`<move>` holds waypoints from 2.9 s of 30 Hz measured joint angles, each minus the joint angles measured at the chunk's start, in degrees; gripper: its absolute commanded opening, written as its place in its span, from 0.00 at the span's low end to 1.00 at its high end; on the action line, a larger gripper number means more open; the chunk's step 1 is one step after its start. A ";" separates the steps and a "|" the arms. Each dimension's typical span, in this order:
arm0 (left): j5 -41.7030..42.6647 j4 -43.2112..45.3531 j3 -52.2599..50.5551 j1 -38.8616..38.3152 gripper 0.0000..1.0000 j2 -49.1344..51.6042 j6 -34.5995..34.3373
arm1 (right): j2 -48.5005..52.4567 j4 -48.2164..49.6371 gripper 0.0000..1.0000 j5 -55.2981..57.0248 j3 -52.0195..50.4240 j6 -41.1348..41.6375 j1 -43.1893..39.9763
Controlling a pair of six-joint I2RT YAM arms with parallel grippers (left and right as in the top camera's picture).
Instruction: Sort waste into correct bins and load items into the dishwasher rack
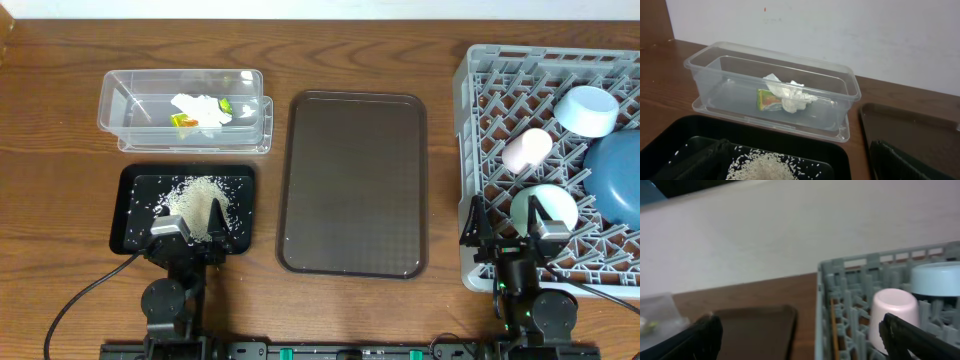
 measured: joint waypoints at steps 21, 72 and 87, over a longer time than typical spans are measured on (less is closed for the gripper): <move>0.00 0.02 0.00 0.00 0.90 0.02 0.00 | -0.02 -7.19 0.99 1.64 -0.07 -14.34 0.00; 0.00 0.02 0.00 0.00 0.90 0.02 0.00 | -0.02 -7.19 0.99 1.64 -0.07 -7.28 0.00; 0.00 0.02 0.00 0.00 0.90 0.00 0.02 | -0.02 -7.19 0.99 1.64 -0.07 -7.28 0.00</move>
